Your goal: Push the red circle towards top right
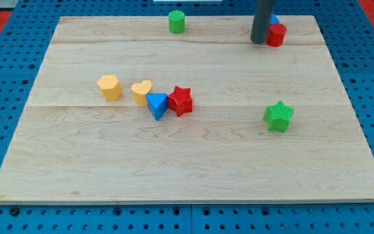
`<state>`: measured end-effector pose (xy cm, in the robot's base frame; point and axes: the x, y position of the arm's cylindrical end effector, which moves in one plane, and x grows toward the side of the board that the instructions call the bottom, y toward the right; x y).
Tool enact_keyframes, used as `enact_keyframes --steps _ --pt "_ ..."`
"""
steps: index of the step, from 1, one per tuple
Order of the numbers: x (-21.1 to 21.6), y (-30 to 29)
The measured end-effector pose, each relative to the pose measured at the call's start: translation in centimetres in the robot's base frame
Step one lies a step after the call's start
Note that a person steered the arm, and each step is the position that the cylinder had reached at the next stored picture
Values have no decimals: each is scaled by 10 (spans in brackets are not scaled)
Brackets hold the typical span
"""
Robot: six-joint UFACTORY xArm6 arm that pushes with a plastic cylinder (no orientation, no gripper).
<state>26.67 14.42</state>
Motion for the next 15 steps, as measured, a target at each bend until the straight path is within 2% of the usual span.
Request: enact_keyframes --steps 4,6,10,15 --pt "19 -6" --pt "15 57" --pt "15 33" --pt "-12 68"
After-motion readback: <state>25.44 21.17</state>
